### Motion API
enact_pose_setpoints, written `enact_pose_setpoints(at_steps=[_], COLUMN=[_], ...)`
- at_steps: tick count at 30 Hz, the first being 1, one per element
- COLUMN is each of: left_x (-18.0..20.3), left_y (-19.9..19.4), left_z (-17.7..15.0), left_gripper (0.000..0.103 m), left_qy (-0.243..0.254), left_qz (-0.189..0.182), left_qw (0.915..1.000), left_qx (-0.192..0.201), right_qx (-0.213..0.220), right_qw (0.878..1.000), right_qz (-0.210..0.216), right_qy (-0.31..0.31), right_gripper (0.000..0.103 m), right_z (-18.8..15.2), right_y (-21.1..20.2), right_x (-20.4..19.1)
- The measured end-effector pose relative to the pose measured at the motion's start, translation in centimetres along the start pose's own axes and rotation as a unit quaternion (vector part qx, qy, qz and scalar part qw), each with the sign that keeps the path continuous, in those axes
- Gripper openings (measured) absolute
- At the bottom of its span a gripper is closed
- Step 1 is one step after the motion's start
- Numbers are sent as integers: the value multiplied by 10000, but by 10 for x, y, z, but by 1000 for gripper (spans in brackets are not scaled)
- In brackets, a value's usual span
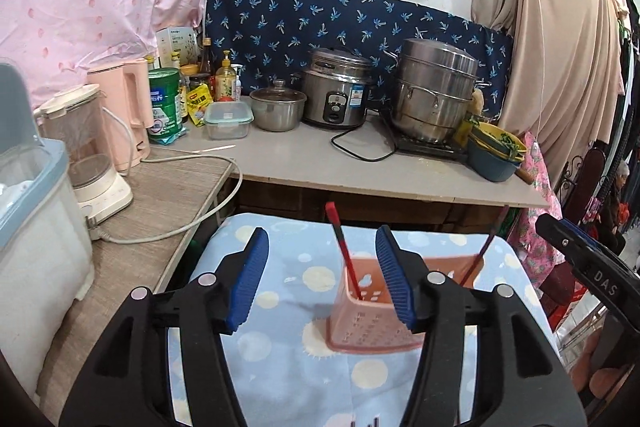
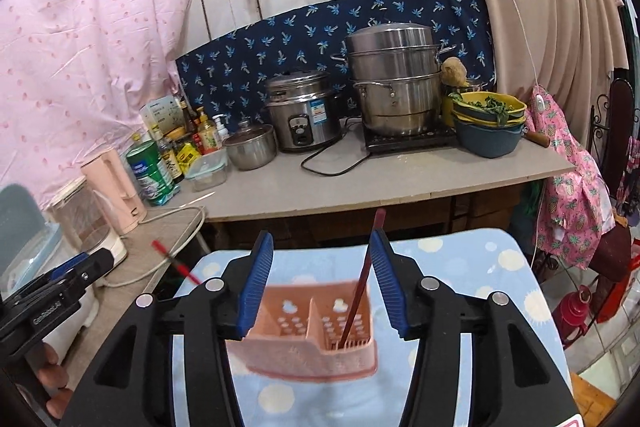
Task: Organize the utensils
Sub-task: 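Open both tools to release the chopsticks in the holder, then move both open tools back over the remaining chopsticks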
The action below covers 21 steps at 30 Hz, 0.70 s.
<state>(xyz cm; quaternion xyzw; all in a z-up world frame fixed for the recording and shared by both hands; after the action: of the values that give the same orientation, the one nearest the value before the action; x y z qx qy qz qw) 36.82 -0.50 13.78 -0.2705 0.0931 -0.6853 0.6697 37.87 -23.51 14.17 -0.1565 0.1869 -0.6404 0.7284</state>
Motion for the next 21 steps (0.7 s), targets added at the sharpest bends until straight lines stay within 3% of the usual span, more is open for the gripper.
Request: enact_pose_setpoints(at_steps=[8,21], left_x=[-16,-39], left_y=[-45,-83], left_z=[-45,-147], left_gripper=[58,58], left_qy=[272,449], left_qz=[391,705], left_qw=[9988,9936], left_qx=[-107,-764], right_qx=[-200,-802], right_qw=[9990,9946], right_qz=[-155,-389], right_qy=[-357,-536], right_gripper=[54,54], right_z=[-68,-182], right_y=[-57,-117], right_x=[-24,-34])
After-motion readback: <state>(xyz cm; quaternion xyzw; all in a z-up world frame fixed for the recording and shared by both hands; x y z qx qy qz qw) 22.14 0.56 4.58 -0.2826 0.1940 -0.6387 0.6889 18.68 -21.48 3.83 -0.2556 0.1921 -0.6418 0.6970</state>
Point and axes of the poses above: each gripper's, at about its wrist camera, not at the fingertips, and y roughly the way its jaws point, x to its right, z to its top, the point moved 8 cm from there along y, roughly the way its jaws point, and after that the axes turned 9 degrees about -y, right-handed, at the moved point
